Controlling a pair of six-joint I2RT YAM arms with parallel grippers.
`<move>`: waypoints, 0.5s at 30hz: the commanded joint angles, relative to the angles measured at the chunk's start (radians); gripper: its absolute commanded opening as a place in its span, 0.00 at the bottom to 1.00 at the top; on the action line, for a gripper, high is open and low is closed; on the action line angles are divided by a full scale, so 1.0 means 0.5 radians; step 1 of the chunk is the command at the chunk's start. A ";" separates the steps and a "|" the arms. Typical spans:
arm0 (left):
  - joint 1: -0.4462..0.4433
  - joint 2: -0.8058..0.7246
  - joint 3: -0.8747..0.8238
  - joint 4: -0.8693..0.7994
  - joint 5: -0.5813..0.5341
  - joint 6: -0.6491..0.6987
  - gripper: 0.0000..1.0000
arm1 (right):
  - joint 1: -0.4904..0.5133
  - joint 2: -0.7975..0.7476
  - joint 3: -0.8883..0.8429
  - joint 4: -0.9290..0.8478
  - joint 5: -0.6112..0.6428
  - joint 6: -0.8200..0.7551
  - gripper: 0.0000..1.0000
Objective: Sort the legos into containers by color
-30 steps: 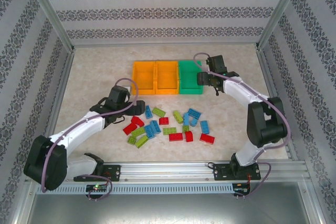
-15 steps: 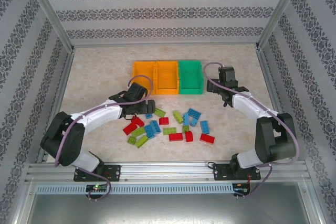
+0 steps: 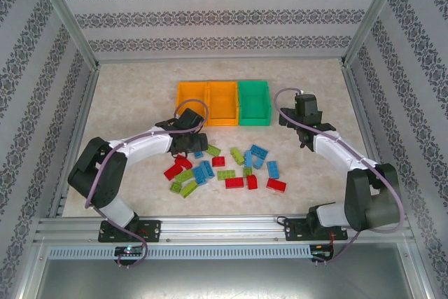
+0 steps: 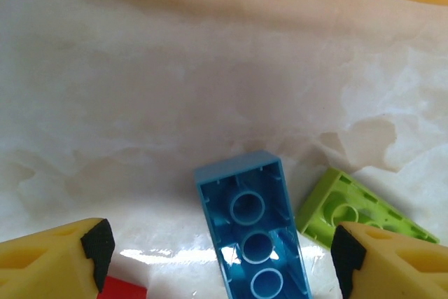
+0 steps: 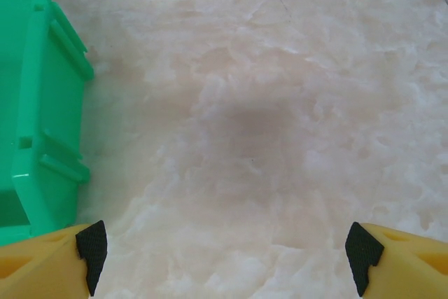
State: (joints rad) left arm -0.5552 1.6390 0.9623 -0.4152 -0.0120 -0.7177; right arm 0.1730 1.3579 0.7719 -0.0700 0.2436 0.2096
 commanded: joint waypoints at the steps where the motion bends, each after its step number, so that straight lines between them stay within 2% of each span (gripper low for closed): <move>1: -0.019 0.034 0.054 -0.110 -0.031 -0.054 0.78 | 0.016 -0.068 -0.040 0.012 0.036 -0.005 0.91; 10: -0.020 0.105 0.106 -0.111 0.002 -0.062 0.70 | 0.018 -0.062 -0.034 0.010 0.013 -0.020 0.91; 15: -0.019 0.137 0.113 -0.095 0.024 -0.066 0.62 | 0.019 -0.062 -0.034 0.006 0.013 -0.020 0.91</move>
State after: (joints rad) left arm -0.5556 1.6981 0.9993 -0.4358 -0.0036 -0.7425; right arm 0.1730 1.3396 0.7647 -0.0700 0.2432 0.2089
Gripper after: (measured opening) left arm 0.627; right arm 0.913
